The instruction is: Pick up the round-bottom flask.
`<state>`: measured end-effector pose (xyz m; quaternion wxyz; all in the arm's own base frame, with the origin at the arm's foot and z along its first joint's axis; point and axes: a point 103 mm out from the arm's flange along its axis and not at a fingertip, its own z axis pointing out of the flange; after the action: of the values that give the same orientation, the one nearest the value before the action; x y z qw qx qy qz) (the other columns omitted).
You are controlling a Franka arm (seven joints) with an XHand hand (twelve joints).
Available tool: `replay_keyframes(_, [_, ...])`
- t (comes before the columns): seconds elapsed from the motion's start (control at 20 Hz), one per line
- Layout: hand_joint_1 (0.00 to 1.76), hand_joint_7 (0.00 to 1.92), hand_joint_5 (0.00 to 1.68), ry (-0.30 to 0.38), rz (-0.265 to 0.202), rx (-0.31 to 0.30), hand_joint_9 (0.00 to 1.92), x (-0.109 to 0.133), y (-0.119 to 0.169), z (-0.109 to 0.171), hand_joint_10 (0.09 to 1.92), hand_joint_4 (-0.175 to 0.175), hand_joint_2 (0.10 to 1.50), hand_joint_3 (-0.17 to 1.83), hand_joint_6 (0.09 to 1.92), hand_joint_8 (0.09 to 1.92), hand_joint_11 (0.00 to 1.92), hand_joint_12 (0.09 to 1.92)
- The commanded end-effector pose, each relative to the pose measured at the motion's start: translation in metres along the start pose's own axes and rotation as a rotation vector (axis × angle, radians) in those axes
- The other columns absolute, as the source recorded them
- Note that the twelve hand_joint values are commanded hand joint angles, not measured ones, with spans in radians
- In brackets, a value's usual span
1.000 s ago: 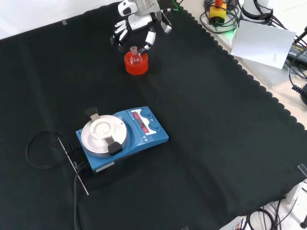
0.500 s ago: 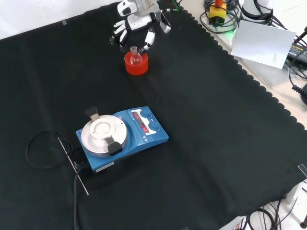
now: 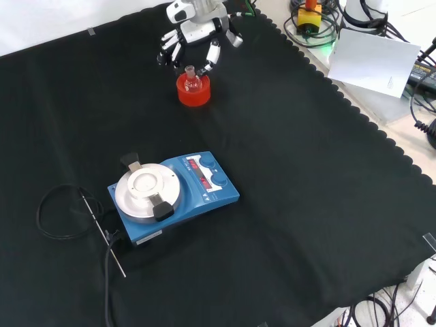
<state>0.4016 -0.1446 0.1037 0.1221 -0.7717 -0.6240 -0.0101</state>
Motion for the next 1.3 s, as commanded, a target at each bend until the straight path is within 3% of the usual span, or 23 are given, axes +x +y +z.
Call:
replay_keyframes(0.05, [0.9,0.22,0.78,-0.004,-0.006,-0.001,0.43,0.0015,0.0012,-0.0005,0.67,-0.063,0.71,0.63,0.79,0.65,0.14,1.4])
replay_keyframes(0.65, [0.91,0.23,0.83,-0.025,0.004,0.005,0.45,0.001,0.001,-0.0014,0.66,-0.064,0.72,0.64,0.81,0.65,0.16,1.39])
replay_keyframes(0.75, [0.99,0.24,0.95,-0.033,0.003,0.0,0.47,0.0023,0.0017,-0.0031,0.66,0.091,0.84,0.47,0.93,0.66,0.19,1.38])
replay_keyframes(0.85, [1.02,0.25,1.01,-0.041,0.007,-0.003,0.49,0.0036,0.0023,-0.0046,0.65,0.155,0.9,0.38,0.97,0.66,0.21,1.38])
replay_keyframes(0.95, [1.03,0.26,1.02,-0.053,0.013,-0.007,0.5,0.0046,0.0023,-0.0057,0.65,0.171,0.92,0.34,0.99,0.66,0.22,1.37])
replay_keyframes(1.1, [1.04,0.29,1.03,-0.057,0.025,-0.006,0.54,0.004,0.0016,-0.0069,0.62,0.175,0.85,0.49,1.02,0.65,0.25,1.35])
replay_keyframes(1.3, [1.06,0.3,1.04,-0.056,0.032,-0.008,0.56,0.0037,0.0004,-0.0088,0.6,0.152,0.77,0.65,1.06,0.64,0.28,1.35])
